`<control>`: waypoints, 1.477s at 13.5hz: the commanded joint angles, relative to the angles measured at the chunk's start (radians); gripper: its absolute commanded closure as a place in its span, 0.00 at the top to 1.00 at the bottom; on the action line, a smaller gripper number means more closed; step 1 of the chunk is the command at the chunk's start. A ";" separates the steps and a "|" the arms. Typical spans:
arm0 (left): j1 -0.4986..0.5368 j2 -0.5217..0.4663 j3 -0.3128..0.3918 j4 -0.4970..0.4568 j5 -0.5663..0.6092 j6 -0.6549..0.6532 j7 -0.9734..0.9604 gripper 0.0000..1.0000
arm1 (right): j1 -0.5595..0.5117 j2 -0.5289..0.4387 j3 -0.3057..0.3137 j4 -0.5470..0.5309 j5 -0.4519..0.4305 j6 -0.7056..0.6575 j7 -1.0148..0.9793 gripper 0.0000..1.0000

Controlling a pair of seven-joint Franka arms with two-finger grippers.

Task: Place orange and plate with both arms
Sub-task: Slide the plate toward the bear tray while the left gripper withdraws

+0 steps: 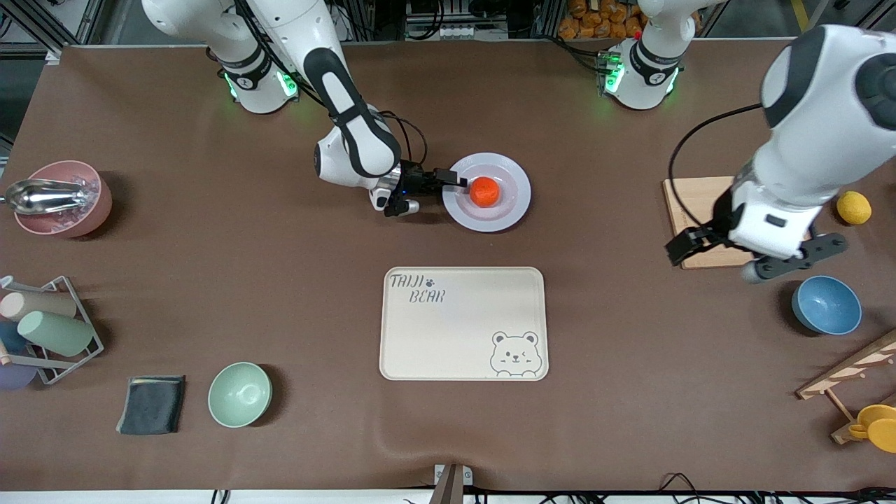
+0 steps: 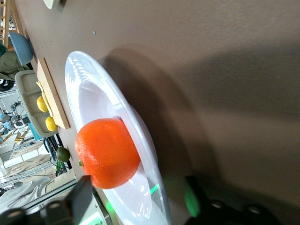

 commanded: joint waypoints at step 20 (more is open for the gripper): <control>-0.283 -0.200 0.509 0.049 -0.125 -0.254 0.491 1.00 | -0.258 0.145 -0.017 0.417 -0.008 0.019 -0.011 0.00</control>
